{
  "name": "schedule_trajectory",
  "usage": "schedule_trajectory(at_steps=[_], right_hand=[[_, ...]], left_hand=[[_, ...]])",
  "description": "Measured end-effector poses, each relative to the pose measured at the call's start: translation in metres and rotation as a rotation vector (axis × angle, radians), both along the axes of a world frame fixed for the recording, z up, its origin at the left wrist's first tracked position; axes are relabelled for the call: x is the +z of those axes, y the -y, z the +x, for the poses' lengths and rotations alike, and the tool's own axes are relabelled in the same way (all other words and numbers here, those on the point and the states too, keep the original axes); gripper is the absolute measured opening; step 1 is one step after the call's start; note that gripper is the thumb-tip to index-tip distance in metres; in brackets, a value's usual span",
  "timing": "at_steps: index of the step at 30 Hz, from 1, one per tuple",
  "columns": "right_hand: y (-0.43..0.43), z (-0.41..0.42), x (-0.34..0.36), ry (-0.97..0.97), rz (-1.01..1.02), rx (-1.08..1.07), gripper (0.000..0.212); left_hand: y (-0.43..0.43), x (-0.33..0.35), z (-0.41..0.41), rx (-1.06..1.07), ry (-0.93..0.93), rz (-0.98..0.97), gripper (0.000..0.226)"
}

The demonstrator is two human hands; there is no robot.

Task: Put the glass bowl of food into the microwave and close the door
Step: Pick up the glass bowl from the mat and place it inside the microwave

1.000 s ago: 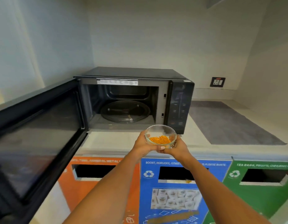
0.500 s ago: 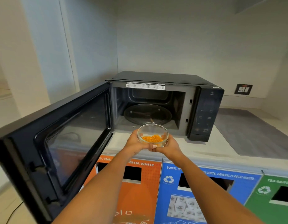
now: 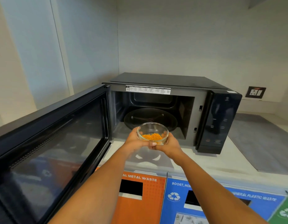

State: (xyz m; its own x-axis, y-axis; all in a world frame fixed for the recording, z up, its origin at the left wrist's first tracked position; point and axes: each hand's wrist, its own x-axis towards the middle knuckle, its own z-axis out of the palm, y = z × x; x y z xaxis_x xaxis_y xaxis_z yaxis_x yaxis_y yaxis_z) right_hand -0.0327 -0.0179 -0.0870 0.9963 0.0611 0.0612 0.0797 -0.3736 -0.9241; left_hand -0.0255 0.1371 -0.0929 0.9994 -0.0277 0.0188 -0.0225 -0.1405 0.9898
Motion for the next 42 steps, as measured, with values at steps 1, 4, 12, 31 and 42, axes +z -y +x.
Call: schedule_trajectory(at_steps=[1, 4, 12, 31, 42], right_hand=[[0.000, 0.004, 0.000, 0.007, -0.012, -0.005, 0.084], [-0.001, 0.029, -0.001, 0.026, -0.030, -0.017, 0.081], [-0.011, 0.092, 0.006, 0.081, -0.034, -0.041, 0.080], [-0.011, 0.185, -0.003, 0.026, 0.028, 0.057, 0.061], [-0.012, 0.210, -0.010, -0.039, 0.069, 0.102, 0.061]], left_hand=[[0.001, 0.001, 0.003, 0.001, 0.005, -0.001, 0.084], [0.003, 0.004, 0.025, -0.002, 0.031, -0.006, 0.077], [-0.005, 0.006, 0.088, 0.026, 0.061, 0.017, 0.077], [-0.008, 0.003, 0.181, -0.041, 0.065, 0.077, 0.053], [-0.009, -0.003, 0.202, -0.031, 0.043, 0.064, 0.056]])
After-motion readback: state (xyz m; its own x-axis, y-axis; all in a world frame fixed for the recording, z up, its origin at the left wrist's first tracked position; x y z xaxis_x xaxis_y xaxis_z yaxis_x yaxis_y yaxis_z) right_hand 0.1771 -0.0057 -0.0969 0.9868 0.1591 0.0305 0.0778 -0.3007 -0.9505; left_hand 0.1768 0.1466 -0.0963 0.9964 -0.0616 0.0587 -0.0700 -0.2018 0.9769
